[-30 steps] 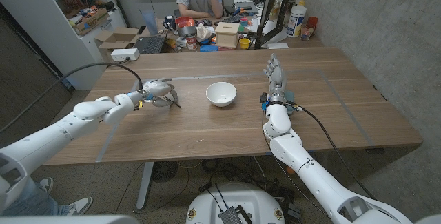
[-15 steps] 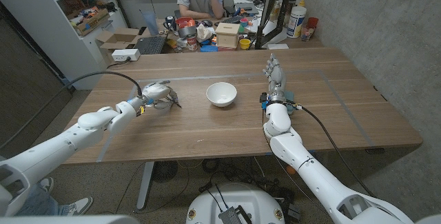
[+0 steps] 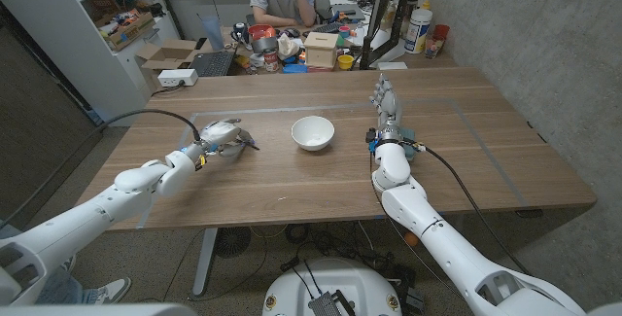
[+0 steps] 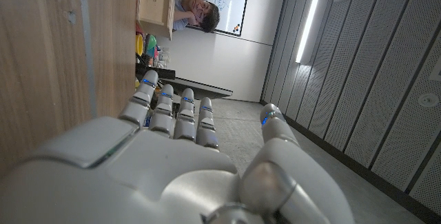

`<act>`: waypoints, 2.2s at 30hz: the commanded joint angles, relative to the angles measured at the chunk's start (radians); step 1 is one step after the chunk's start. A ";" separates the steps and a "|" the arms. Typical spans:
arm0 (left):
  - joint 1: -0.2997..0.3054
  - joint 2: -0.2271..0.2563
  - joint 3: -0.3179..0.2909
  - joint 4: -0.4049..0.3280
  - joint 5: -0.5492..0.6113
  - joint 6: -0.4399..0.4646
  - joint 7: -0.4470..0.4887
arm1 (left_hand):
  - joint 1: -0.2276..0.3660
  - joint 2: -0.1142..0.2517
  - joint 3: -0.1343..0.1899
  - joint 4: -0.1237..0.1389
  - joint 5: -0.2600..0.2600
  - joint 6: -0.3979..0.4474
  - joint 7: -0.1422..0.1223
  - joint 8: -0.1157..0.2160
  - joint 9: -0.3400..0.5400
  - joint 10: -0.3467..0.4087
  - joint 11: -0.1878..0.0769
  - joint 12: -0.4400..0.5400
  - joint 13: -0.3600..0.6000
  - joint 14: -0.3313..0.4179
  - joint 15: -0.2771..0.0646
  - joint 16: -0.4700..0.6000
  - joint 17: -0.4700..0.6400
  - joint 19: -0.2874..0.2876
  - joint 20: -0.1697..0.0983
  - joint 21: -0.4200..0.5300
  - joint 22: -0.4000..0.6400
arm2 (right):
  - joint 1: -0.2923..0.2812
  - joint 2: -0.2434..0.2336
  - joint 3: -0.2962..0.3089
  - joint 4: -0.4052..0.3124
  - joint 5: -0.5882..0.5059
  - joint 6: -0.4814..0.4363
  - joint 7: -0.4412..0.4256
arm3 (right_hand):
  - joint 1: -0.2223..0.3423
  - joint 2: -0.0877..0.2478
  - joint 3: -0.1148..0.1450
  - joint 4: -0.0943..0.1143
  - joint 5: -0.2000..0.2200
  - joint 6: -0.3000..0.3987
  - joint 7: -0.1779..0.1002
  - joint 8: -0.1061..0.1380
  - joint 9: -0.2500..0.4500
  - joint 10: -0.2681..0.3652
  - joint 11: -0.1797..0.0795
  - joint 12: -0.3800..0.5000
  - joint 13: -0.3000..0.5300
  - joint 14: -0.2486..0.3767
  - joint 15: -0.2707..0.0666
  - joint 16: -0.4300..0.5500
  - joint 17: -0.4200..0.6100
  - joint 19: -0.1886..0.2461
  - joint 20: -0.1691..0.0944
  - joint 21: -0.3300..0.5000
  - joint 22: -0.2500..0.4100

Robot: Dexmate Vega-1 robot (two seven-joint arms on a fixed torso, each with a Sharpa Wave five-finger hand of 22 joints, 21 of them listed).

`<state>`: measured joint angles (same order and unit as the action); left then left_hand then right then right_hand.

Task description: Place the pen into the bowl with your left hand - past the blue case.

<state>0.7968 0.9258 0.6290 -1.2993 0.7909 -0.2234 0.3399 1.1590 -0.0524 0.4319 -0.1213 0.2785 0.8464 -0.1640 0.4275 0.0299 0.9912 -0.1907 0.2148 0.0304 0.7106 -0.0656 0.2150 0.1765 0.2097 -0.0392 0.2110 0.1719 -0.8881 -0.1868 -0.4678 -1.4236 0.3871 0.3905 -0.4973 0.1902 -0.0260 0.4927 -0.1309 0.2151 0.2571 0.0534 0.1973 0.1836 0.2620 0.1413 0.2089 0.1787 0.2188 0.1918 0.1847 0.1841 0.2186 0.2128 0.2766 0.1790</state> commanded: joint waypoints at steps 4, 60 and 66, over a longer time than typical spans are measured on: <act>0.036 -0.013 -0.026 -0.051 -0.038 0.049 0.040 | 0.021 -0.002 0.019 -0.003 -0.029 0.365 0.070 0.055 0.147 0.315 -0.020 0.015 0.173 0.064 -0.143 0.000 0.004 0.015 -0.055 -0.010 0.001 | -0.005 -0.018 0.005 -0.025 0.008 -0.026 0.009 | 0.004 -0.007 -0.007 0.001 0.003 0.000 -0.004 -0.004 0.005 -0.007 -0.001 -0.001 0.005 -0.001 0.003 -0.002 0.001 0.003 0.001 -0.005 0.005; 0.120 -0.024 -0.190 -0.346 -0.028 0.178 -0.028 | 0.022 -0.019 0.078 0.006 -0.052 0.388 0.096 0.027 0.151 0.344 -0.013 0.017 0.209 0.118 -0.145 -0.020 0.004 0.040 -0.062 -0.010 0.002 | -0.090 -0.061 0.035 -0.153 0.021 -0.016 0.001 | 0.000 -0.014 -0.019 0.004 0.003 -0.005 -0.003 -0.004 0.006 -0.016 0.005 -0.003 0.006 -0.007 0.009 -0.002 0.002 -0.001 0.001 -0.021 0.005; 0.088 -0.048 -0.183 -0.348 -0.008 0.157 -0.027 | 0.022 -0.021 0.083 0.007 -0.053 0.389 0.095 0.025 0.151 0.338 -0.014 0.015 0.212 0.119 -0.146 -0.021 0.005 0.042 -0.059 -0.011 0.002 | -0.100 -0.067 0.042 -0.162 0.019 -0.012 -0.004 | 0.000 -0.014 -0.020 0.004 0.003 -0.004 -0.003 -0.003 0.006 -0.013 0.007 -0.001 0.006 -0.007 0.008 -0.001 0.002 0.001 0.000 -0.022 0.005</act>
<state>0.9211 0.9050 0.4480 -1.6279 0.7540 -0.0429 0.3186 1.1836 -0.0748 0.4785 -0.1382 0.2261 1.1479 -0.0250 0.4517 0.0309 1.2319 -0.1046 0.2299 0.2388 0.8228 -0.0999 0.1949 0.1791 0.2429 -0.0409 0.1994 0.1723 -0.9681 -0.2448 -0.4363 -1.5694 0.4057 0.3641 -0.4918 0.1847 -0.0315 0.4745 -0.1266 0.2151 0.2519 0.0481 0.1906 0.1836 0.2479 0.1446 0.2090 0.1789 0.2125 0.1980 0.1847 0.1837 0.2188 0.2126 0.2551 0.1789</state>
